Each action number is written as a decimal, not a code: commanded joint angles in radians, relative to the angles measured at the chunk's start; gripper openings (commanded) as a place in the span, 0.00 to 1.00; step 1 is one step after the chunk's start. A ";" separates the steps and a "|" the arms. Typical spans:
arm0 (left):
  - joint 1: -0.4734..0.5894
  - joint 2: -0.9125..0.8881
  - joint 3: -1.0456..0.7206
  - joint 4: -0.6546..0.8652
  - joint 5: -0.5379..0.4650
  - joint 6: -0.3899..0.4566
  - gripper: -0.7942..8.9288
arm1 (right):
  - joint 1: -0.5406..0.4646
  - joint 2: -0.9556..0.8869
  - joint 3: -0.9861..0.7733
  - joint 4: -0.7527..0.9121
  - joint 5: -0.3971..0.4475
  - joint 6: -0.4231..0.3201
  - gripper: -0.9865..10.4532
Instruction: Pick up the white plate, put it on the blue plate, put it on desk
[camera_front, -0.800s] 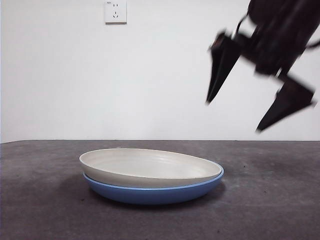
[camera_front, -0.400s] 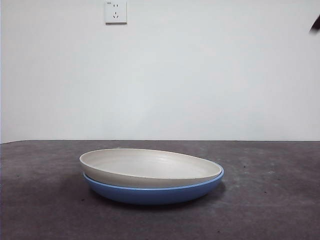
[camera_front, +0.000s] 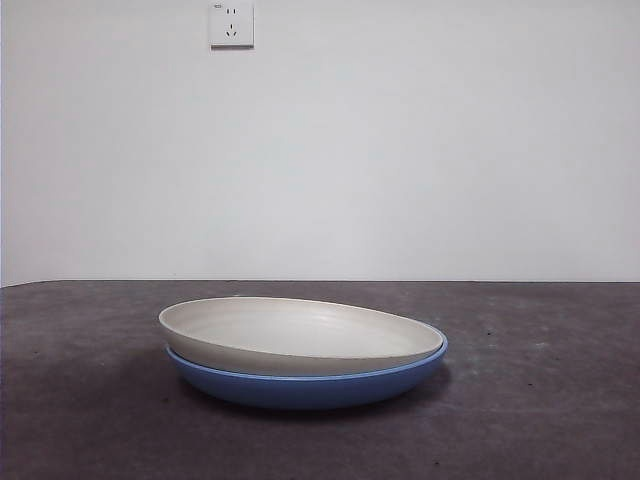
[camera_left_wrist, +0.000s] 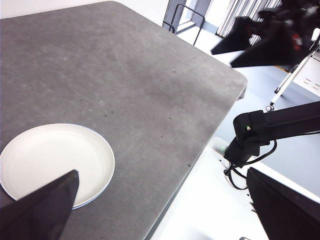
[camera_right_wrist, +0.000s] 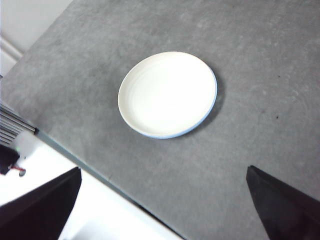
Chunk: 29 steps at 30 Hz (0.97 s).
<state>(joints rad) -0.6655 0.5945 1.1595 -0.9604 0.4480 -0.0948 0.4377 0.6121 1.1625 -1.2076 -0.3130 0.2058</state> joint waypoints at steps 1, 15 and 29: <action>-0.007 0.003 0.009 0.011 0.005 0.003 0.70 | 0.005 -0.031 0.017 -0.027 0.000 -0.037 0.61; -0.007 0.003 0.009 0.010 0.005 0.004 0.27 | 0.005 -0.079 0.017 -0.057 0.002 -0.034 0.23; -0.007 0.003 0.009 0.011 0.005 0.004 0.11 | 0.005 -0.079 0.017 -0.042 0.006 -0.035 0.10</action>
<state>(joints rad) -0.6655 0.5945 1.1595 -0.9607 0.4480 -0.0948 0.4377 0.5301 1.1625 -1.2633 -0.3099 0.1795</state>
